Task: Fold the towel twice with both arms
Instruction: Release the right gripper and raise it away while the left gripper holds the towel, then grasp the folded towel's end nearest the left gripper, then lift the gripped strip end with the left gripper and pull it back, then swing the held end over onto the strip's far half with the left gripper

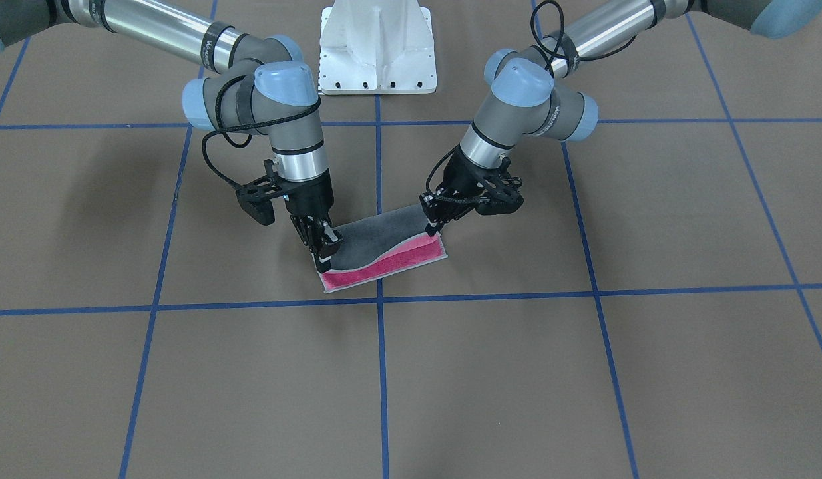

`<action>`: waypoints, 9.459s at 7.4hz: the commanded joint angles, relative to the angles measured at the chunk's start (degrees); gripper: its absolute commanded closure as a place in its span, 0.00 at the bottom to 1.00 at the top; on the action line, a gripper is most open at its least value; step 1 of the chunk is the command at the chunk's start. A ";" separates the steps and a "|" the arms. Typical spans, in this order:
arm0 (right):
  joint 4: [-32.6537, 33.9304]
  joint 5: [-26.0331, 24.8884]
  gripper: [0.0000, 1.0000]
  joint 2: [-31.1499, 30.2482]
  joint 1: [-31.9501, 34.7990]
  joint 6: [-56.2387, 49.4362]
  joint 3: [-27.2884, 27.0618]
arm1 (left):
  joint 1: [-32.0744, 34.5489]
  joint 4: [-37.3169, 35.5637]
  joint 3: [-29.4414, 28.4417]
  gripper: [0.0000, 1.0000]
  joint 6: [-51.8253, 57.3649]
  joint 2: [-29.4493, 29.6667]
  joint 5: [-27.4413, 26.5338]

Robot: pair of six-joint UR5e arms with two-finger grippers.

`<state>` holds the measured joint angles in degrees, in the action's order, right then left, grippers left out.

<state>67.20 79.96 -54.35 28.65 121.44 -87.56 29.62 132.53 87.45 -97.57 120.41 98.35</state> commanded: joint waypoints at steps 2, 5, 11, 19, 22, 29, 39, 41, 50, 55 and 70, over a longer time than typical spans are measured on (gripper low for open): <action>-0.23 2.54 0.00 0.47 1.84 -7.17 -0.16 | 1.05 0.10 0.09 0.00 2.72 0.00 0.35; 0.82 14.13 0.00 -0.84 7.72 -19.87 -0.77 | 1.50 0.19 0.96 0.00 3.44 -0.26 2.99; 10.21 37.08 0.00 -7.78 27.22 -68.42 -1.04 | 0.36 0.54 1.23 0.04 -15.01 -0.70 1.59; 15.85 44.05 0.00 -15.70 43.51 -100.43 -0.95 | -6.24 -0.25 1.76 0.16 -22.64 -0.97 -4.39; 15.85 45.19 0.00 -15.62 44.04 -100.52 -0.95 | -6.15 -0.34 1.58 0.23 -26.78 -1.49 -5.97; 15.85 45.11 0.00 -15.53 44.13 -100.43 -0.95 | -6.15 -0.25 2.72 0.39 -39.36 -2.29 -6.06; 15.77 45.10 0.00 -15.70 44.13 -100.43 -0.95 | -5.63 -0.17 3.78 1.00 -38.40 -3.25 -5.98; 15.77 45.19 0.00 -16.49 44.30 -100.52 -0.95 | -4.84 -0.17 6.13 1.00 -28.45 -5.78 -5.45; 15.50 49.59 0.00 -33.89 60.39 -121.61 -1.65 | 3.69 0.18 8.61 1.00 -9.76 -8.17 0.88; 15.06 49.59 0.00 -34.25 60.39 -121.52 -1.74 | 4.75 0.36 15.54 1.00 -5.53 -16.86 0.88; 15.50 50.99 0.00 -34.16 60.48 -120.73 -2.88 | -3.95 -13.79 1.95 1.00 -5.71 9.83 -6.59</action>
<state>82.70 130.99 -88.55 89.16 0.67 -90.44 25.76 118.76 92.30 -103.27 128.14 92.11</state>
